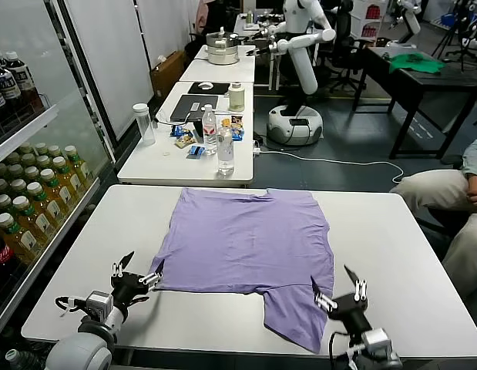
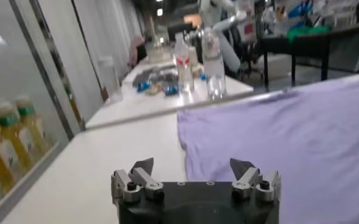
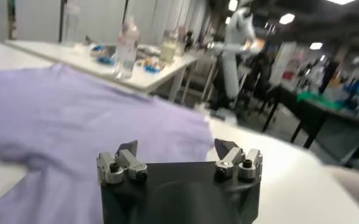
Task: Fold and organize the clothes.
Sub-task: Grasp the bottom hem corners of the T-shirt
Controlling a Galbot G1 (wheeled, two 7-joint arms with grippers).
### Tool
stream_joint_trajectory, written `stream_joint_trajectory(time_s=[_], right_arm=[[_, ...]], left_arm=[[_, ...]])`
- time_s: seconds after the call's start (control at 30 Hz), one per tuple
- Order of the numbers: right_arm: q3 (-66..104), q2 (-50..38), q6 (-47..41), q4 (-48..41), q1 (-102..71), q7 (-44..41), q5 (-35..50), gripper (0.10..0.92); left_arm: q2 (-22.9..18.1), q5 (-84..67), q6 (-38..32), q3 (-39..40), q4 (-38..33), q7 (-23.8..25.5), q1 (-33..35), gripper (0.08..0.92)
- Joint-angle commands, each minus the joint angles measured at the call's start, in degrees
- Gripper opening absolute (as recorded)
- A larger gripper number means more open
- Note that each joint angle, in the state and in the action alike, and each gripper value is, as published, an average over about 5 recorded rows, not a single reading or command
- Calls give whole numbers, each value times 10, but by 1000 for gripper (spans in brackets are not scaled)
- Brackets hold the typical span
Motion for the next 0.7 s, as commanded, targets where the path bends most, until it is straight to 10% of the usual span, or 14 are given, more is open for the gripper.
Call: stream_joint_trajectory(time_s=[0.03,0.7], right_arm=[[-2,-3,-2,8,-52,6,27,823],[-36,23,13,-30,-46,15,44,749]], left_arm=[[6,-22,62,0,-4,-10,26,823],[19,-54,50,-9,37,-38,21,804]])
